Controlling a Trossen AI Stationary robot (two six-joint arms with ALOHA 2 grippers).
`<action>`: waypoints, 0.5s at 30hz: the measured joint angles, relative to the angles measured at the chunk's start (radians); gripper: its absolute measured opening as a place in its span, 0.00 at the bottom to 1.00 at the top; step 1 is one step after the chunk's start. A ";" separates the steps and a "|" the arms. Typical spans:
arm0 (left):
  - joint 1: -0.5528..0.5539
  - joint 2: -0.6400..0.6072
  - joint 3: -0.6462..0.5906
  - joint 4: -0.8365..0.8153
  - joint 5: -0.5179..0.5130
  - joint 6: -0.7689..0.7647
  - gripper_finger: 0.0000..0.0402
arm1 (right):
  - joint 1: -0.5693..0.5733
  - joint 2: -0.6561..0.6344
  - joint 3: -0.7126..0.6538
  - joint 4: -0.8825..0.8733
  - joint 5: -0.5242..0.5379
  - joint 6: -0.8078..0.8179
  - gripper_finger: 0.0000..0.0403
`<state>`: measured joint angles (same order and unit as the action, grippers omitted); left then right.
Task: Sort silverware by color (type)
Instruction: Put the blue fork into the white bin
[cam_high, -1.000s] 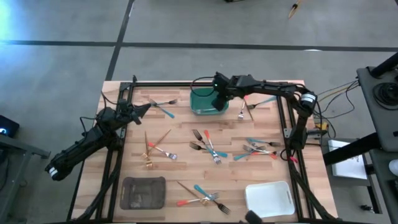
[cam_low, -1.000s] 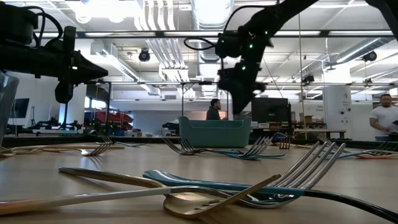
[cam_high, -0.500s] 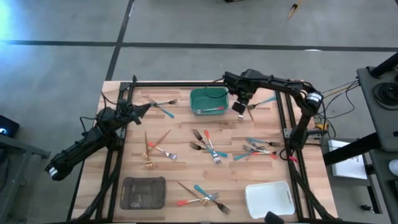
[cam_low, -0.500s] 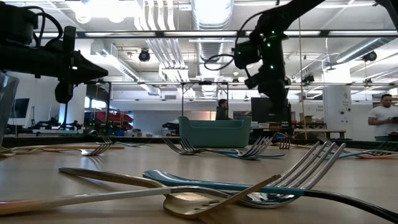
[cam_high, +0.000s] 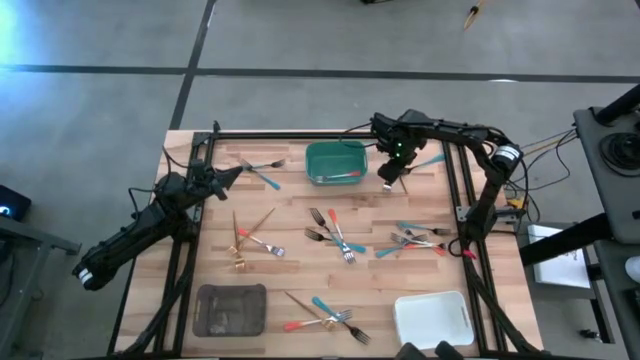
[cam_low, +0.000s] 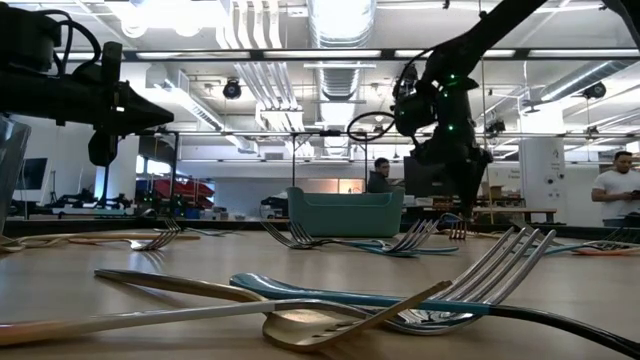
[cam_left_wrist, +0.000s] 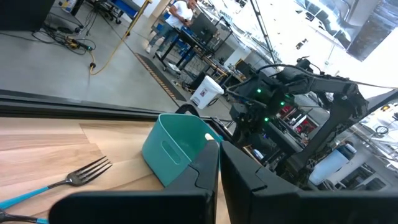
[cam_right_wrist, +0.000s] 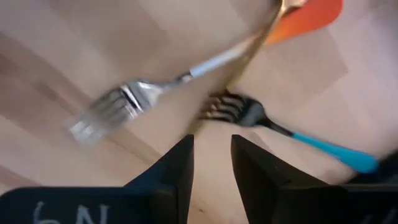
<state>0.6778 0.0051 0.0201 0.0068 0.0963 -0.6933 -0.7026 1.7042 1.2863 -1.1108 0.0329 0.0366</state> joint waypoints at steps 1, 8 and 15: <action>0.000 0.000 0.000 0.000 0.000 0.000 0.00 | -0.001 0.000 -0.001 0.008 -0.007 0.009 0.26; 0.000 0.000 0.000 0.000 0.000 0.000 0.00 | -0.046 -0.001 -0.030 -0.007 -0.004 -0.022 0.31; 0.000 0.000 0.000 0.000 0.000 0.000 0.00 | -0.095 -0.001 -0.083 -0.006 -0.004 -0.202 0.32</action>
<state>0.6778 0.0051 0.0201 0.0067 0.0963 -0.6931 -0.7972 1.7031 1.2033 -1.1172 0.0294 -0.1650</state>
